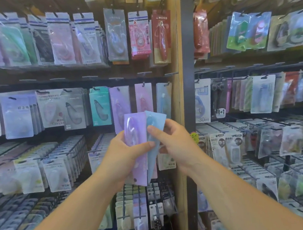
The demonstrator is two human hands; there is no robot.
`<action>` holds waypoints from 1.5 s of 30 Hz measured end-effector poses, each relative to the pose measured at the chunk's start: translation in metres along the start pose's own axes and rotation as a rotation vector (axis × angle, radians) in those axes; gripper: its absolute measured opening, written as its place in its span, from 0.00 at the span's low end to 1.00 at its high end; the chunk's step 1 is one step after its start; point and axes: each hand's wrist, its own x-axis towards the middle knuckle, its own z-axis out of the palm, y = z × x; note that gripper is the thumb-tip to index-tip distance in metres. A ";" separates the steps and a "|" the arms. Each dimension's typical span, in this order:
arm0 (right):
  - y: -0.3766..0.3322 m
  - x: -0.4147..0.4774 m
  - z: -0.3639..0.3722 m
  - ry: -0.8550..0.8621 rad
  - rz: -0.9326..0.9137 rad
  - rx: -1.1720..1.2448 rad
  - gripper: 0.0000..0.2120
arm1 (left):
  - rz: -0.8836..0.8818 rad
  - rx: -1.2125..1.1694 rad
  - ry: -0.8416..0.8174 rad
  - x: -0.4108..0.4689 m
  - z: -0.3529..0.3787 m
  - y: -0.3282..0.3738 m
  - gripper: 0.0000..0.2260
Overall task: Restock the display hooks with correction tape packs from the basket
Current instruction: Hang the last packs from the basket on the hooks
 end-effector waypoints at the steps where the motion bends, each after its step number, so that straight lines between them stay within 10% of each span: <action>1: -0.004 0.001 -0.004 -0.016 0.006 -0.010 0.09 | -0.019 0.027 -0.022 -0.001 -0.001 0.000 0.21; 15: -0.023 0.005 -0.043 0.130 -0.029 0.345 0.13 | -0.015 -0.047 0.154 0.001 -0.015 0.003 0.12; 24: 0.000 -0.006 -0.060 -0.226 0.128 -0.242 0.11 | -0.015 -0.121 0.273 0.020 -0.026 0.003 0.10; 30: 0.012 0.018 -0.041 0.051 0.105 0.031 0.08 | -0.036 0.009 0.275 0.022 -0.030 -0.001 0.26; 45: 0.028 0.063 -0.016 0.419 -0.004 0.120 0.03 | 0.010 0.072 0.234 0.030 -0.048 0.000 0.29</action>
